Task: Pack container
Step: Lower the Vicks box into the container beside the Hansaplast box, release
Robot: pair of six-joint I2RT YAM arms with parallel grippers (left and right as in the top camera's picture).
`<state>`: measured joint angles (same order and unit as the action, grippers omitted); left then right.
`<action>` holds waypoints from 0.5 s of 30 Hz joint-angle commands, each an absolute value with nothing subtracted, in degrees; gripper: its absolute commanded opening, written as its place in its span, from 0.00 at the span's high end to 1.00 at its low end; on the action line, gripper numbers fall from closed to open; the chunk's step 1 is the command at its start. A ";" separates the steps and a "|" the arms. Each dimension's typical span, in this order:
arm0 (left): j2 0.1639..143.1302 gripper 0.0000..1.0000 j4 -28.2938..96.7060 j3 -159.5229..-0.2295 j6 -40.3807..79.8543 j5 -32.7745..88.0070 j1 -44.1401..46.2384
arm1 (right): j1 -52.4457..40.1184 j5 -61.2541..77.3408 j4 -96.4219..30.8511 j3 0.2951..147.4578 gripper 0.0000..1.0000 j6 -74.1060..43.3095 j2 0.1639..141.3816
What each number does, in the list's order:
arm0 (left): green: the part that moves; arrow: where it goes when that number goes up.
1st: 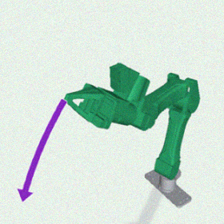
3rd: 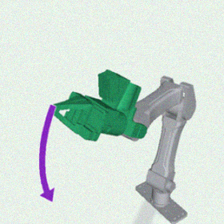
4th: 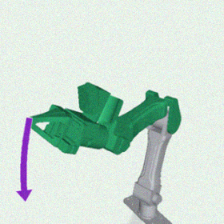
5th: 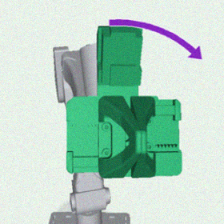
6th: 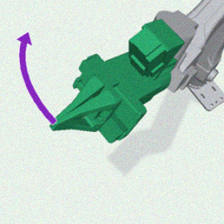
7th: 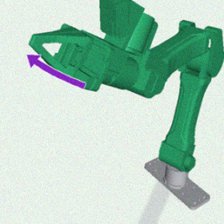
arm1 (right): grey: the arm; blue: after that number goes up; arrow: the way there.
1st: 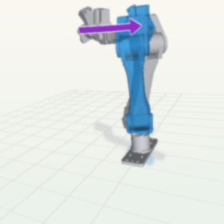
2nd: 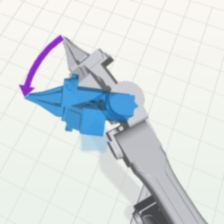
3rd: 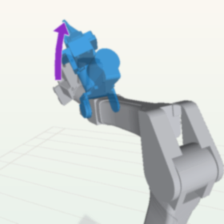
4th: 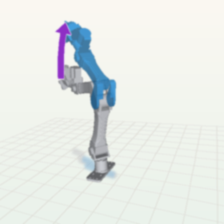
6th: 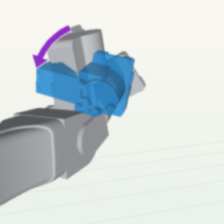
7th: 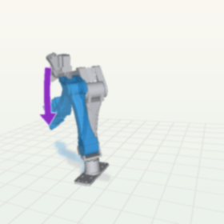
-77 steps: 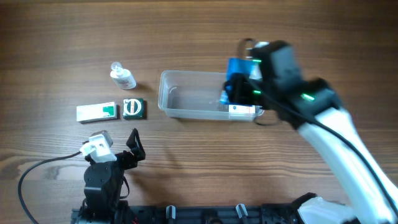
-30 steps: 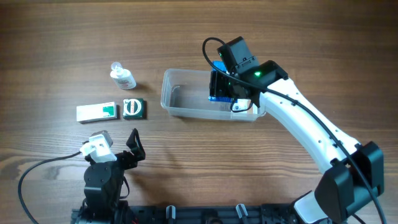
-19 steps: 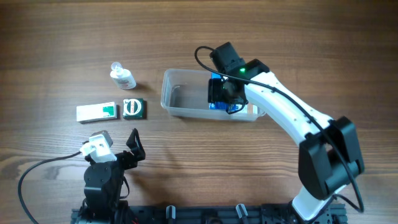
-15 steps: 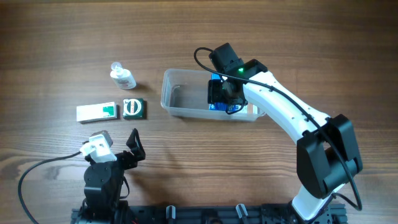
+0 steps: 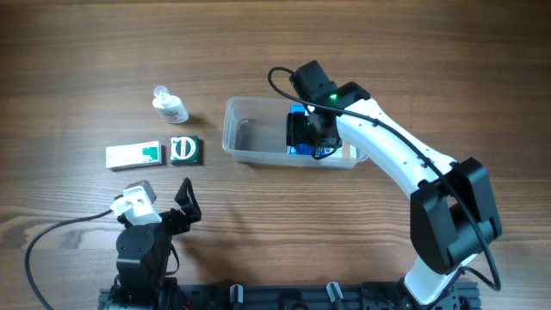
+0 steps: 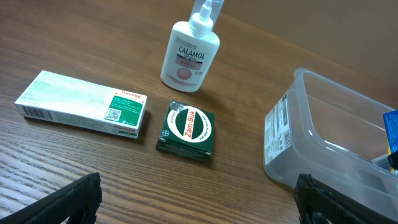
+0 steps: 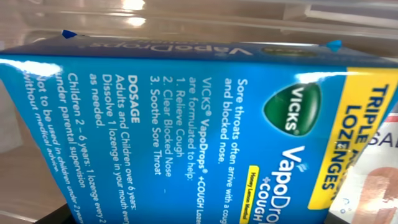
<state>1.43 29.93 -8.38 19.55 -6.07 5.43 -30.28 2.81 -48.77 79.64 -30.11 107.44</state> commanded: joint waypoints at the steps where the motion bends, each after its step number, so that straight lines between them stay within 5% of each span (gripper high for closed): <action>1: 0.91 0.00 29.76 -8.25 18.39 -5.58 4.97 | -30.44 4.32 -48.84 79.68 0.25 -29.52 108.47; 15: 0.93 0.00 29.76 -8.25 18.39 -5.61 4.97 | -30.13 2.33 -47.37 79.11 0.11 -27.68 107.74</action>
<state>1.43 29.93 -8.38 19.55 -6.07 5.43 -30.28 2.94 -47.72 78.91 -29.02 107.48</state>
